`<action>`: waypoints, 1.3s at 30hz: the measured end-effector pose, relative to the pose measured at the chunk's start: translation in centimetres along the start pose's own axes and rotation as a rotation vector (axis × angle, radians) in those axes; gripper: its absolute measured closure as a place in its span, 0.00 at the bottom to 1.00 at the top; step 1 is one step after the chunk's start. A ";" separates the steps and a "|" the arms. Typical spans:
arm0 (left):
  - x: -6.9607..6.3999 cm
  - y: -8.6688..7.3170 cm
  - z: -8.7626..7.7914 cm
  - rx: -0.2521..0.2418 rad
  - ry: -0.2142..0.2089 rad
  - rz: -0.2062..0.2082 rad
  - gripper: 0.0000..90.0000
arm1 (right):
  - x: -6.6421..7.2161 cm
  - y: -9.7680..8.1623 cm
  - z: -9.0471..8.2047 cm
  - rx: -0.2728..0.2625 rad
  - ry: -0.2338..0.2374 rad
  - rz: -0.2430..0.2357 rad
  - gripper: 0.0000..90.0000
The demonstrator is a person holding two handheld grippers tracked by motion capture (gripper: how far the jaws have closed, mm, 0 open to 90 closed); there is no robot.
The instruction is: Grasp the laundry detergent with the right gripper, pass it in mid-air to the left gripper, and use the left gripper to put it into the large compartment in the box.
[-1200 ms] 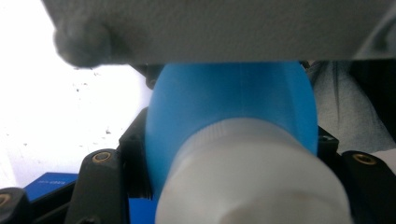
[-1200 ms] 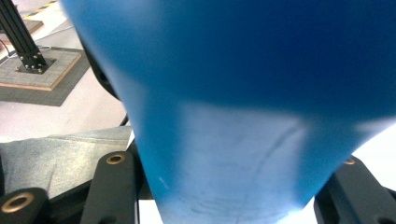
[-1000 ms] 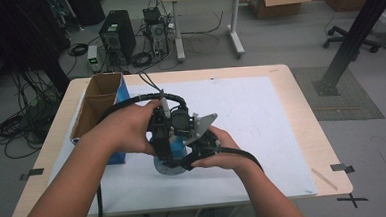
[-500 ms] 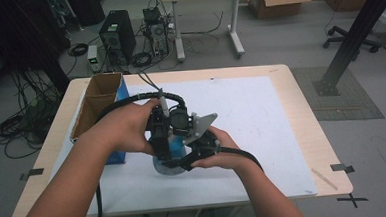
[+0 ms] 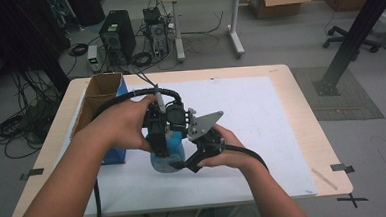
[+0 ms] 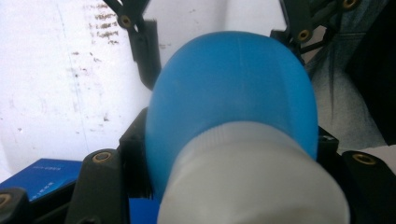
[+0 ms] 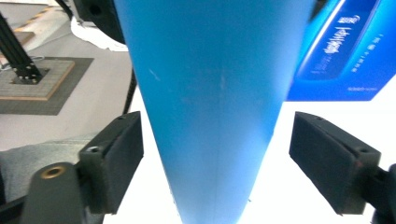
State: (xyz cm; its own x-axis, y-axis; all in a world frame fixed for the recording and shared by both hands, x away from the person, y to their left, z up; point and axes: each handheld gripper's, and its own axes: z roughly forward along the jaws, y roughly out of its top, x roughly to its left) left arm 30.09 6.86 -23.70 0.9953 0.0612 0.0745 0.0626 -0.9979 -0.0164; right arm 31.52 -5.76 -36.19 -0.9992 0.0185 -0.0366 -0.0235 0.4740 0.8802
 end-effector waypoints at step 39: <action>3.7 -1.6 -5.0 0.057 -0.040 -0.430 0.42 | -3.1 -3.9 -11.0 0.392 -0.213 0.075 0.03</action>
State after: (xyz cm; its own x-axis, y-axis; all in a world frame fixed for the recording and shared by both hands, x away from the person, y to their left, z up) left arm 33.34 8.58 -18.43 0.8798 0.4731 0.0474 0.4750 -0.8787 -0.0473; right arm 34.31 -17.33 -34.36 -0.9675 0.2269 -0.1118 0.1046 0.7612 0.6400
